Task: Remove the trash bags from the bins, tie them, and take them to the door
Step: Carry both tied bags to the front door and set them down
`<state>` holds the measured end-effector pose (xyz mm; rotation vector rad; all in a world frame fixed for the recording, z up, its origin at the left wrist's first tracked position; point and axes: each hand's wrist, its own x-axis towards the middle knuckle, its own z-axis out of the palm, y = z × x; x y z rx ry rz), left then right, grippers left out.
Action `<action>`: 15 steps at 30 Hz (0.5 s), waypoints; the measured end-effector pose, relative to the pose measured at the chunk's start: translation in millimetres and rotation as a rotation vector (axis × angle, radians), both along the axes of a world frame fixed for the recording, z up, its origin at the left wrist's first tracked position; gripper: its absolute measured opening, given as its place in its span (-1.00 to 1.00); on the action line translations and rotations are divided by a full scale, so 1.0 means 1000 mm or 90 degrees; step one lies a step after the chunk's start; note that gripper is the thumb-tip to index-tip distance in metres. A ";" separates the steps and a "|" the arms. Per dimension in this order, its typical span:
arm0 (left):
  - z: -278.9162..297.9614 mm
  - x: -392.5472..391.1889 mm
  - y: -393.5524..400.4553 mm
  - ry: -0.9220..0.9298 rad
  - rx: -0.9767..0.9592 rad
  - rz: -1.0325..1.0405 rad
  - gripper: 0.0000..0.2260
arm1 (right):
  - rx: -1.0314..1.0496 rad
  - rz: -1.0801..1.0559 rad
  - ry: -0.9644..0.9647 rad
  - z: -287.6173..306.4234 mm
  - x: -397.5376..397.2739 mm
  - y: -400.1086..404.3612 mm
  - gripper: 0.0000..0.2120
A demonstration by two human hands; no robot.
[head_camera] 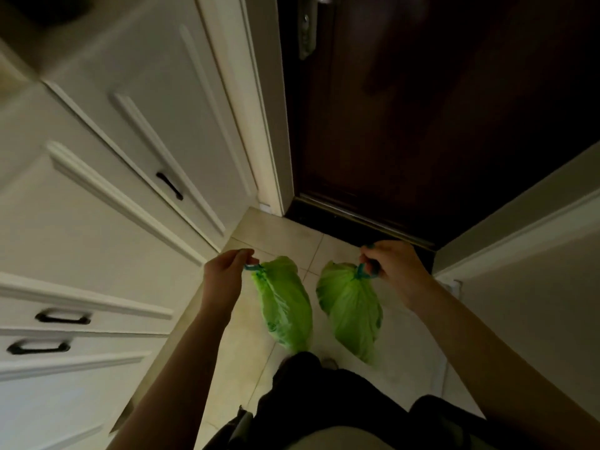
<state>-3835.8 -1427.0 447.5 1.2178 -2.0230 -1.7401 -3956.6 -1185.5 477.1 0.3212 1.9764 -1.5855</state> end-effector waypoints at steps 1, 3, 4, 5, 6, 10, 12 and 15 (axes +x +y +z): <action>-0.002 -0.011 -0.004 0.001 0.000 0.006 -0.84 | 0.001 0.010 -0.005 -0.001 -0.013 -0.005 -0.78; -0.008 -0.033 -0.013 0.002 0.007 0.020 -0.83 | 0.010 0.036 -0.003 -0.003 -0.039 -0.014 -0.80; -0.010 -0.044 -0.018 0.002 0.012 0.029 -0.84 | 0.016 0.051 -0.001 -0.004 -0.052 -0.019 -0.80; -0.013 -0.054 -0.023 0.001 0.016 0.036 -0.84 | 0.022 0.062 -0.001 -0.006 -0.065 -0.024 -0.81; -0.017 -0.064 -0.028 -0.001 0.019 0.042 -0.84 | 0.026 0.069 -0.002 -0.008 -0.078 -0.030 -0.81; -0.037 -0.100 -0.049 -0.011 0.034 0.066 -0.84 | 0.037 0.074 -0.014 -0.018 -0.127 -0.057 -0.85; -0.049 -0.120 -0.063 -0.022 0.049 0.076 -0.85 | 0.042 0.069 -0.019 -0.023 -0.155 -0.072 -0.85; -0.061 -0.140 -0.076 -0.042 0.069 0.078 -0.86 | 0.075 0.086 -0.004 -0.032 -0.186 -0.089 -0.82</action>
